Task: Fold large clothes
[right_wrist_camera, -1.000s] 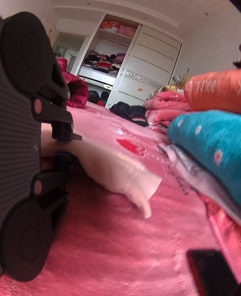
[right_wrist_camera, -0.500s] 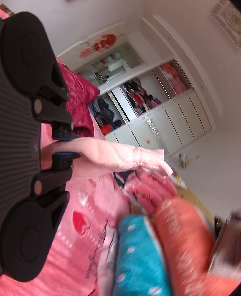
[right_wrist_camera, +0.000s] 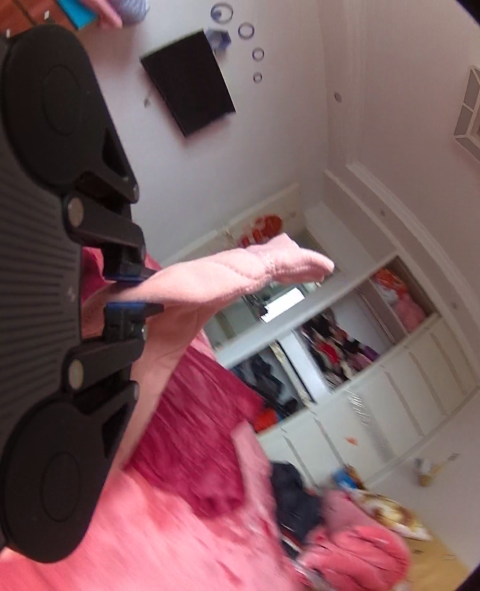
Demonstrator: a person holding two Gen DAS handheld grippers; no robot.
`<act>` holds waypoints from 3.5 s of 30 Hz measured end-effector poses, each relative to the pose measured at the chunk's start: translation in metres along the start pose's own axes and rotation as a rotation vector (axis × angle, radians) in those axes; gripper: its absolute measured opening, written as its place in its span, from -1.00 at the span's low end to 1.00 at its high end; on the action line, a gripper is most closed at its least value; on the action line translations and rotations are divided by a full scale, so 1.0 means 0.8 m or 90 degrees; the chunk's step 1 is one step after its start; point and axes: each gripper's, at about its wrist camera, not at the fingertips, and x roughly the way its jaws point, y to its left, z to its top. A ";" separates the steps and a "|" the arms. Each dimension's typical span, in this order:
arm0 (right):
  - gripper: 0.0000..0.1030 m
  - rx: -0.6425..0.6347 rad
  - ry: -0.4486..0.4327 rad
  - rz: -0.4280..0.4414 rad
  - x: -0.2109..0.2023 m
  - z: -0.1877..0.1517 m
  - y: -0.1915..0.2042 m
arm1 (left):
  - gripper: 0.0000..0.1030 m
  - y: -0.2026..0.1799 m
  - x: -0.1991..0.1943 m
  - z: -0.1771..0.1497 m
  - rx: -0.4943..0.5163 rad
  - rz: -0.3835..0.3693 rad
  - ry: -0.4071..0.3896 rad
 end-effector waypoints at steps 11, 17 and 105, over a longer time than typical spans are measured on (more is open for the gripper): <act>-0.84 -0.157 0.235 -0.085 0.084 -0.196 0.042 | 1.00 0.025 -0.008 0.017 -0.066 -0.064 -0.010; -0.57 -0.232 0.279 -0.120 0.094 -0.240 0.061 | 1.00 0.015 -0.003 0.017 -0.050 -0.108 -0.019; 0.19 0.082 0.634 -0.147 -0.255 -0.180 -0.133 | 0.89 0.046 -0.155 -0.184 0.116 0.054 0.391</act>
